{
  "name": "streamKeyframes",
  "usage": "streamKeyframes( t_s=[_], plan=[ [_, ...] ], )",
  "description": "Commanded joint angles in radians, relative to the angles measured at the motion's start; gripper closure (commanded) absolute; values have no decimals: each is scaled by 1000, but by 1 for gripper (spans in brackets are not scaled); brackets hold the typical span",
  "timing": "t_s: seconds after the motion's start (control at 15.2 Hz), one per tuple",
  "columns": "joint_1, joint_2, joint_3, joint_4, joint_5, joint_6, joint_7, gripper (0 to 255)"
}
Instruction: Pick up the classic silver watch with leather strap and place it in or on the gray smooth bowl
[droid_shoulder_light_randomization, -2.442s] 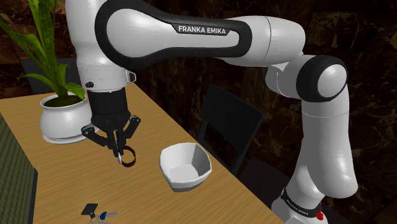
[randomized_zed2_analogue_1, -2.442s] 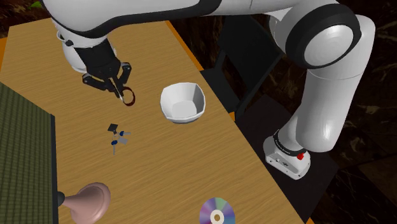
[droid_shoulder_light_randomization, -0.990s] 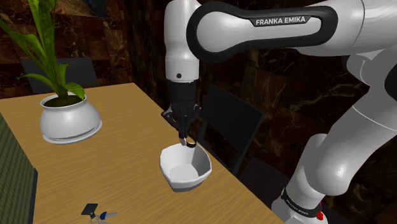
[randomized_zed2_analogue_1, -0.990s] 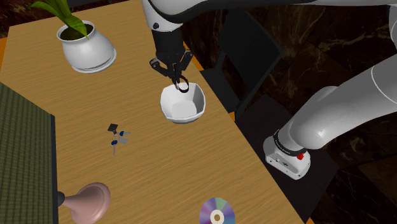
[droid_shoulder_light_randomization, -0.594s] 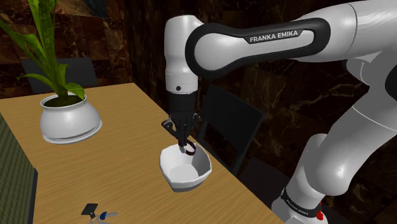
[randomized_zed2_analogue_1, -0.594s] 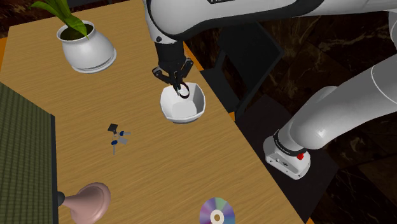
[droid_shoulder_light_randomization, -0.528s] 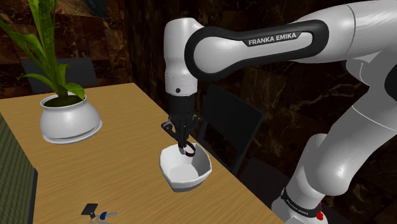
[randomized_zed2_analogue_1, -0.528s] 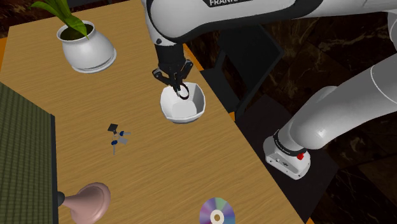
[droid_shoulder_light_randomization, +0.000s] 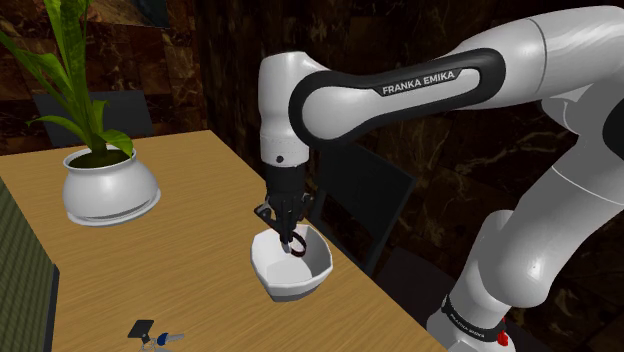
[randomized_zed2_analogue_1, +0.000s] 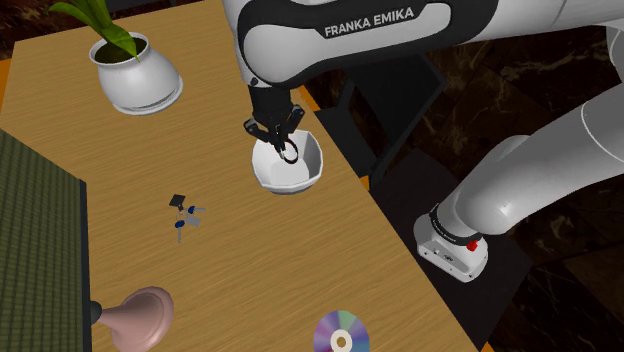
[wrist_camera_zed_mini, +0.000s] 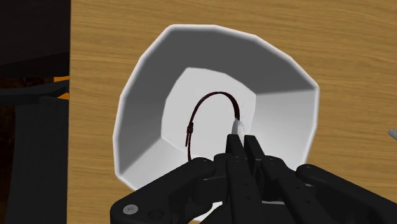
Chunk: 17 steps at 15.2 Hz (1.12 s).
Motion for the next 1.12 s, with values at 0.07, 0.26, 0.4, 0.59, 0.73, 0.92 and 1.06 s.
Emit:
streamKeyframes(
  t_s=[0.07,0.26,0.4,0.59,0.73,0.92,1.06],
  plan=[
    [0,0,0,-1,0,2,0,255],
    [0,0,0,-1,0,2,0,0],
    [0,0,0,-1,0,2,0,0],
    [0,0,0,-1,0,2,0,0],
    [-5,-3,-9,62,-5,-65,2,0],
    [-10,0,-16,123,-11,-124,5,0],
    [-10,0,-16,123,-11,-124,5,0]
  ],
)
